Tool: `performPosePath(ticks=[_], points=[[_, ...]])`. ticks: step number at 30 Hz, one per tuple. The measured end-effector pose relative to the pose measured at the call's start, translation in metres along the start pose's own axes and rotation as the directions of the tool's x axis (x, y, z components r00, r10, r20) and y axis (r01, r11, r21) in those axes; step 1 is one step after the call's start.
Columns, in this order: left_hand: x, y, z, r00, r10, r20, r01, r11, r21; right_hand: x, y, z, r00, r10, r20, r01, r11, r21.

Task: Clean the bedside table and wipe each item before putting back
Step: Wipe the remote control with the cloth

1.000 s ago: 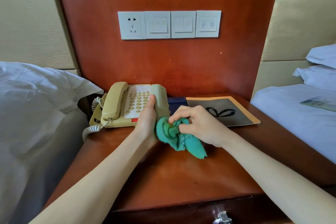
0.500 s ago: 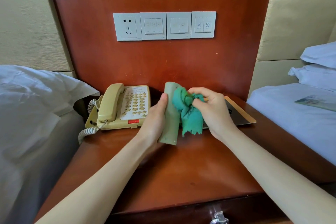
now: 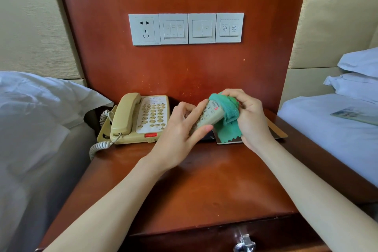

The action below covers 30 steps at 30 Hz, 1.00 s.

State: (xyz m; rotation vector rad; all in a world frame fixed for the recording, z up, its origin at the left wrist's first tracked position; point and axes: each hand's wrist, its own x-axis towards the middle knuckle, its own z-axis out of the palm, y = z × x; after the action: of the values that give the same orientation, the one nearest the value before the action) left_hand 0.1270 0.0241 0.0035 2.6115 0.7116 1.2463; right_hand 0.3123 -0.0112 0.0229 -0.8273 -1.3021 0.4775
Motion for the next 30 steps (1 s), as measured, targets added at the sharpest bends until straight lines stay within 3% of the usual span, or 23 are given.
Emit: performPosePath(ticks=[5,7,10,12,17,23,25,28,30], points=[[0.001,0.015,0.004,0.994,0.063,-0.092,-0.076,0.987,-0.140,-0.004,0.001,0.004,0.983,0.185,0.010,-0.177,0.957,-0.230],[0.004,0.018,0.003,0.982,0.050,-0.182,-0.080,0.984,-0.160,-0.007,0.001,0.007,0.939,0.288,0.186,-0.223,0.926,-0.305],[0.006,0.012,-0.004,0.968,0.020,-0.249,-0.052,0.991,-0.122,-0.013,-0.001,0.010,0.789,0.392,0.473,-0.196,0.891,-0.410],[0.006,0.003,-0.011,0.971,0.000,-0.239,-0.015,0.998,-0.061,-0.013,-0.002,0.011,0.738,0.411,0.535,-0.170,0.880,-0.443],[0.008,-0.025,-0.023,0.981,0.012,-0.195,0.034,0.973,0.228,-0.008,-0.006,-0.001,0.717,0.476,0.510,-0.274,0.864,-0.422],[0.006,-0.037,-0.029,0.991,0.125,-0.049,-0.081,0.845,0.529,-0.003,-0.004,-0.017,0.609,0.553,0.568,-0.277,0.820,-0.501],[0.005,-0.035,-0.029,0.988,0.150,0.027,-0.136,0.786,0.603,0.000,-0.002,-0.021,0.645,0.561,0.519,-0.325,0.816,-0.478],[0.006,-0.030,-0.027,0.972,0.194,0.130,-0.231,0.708,0.668,0.001,-0.001,-0.019,0.769,0.505,0.391,-0.337,0.841,-0.424],[0.006,-0.027,-0.023,0.957,0.221,0.188,-0.289,0.662,0.692,0.000,-0.002,-0.014,0.814,0.457,0.360,-0.336,0.874,-0.350]])
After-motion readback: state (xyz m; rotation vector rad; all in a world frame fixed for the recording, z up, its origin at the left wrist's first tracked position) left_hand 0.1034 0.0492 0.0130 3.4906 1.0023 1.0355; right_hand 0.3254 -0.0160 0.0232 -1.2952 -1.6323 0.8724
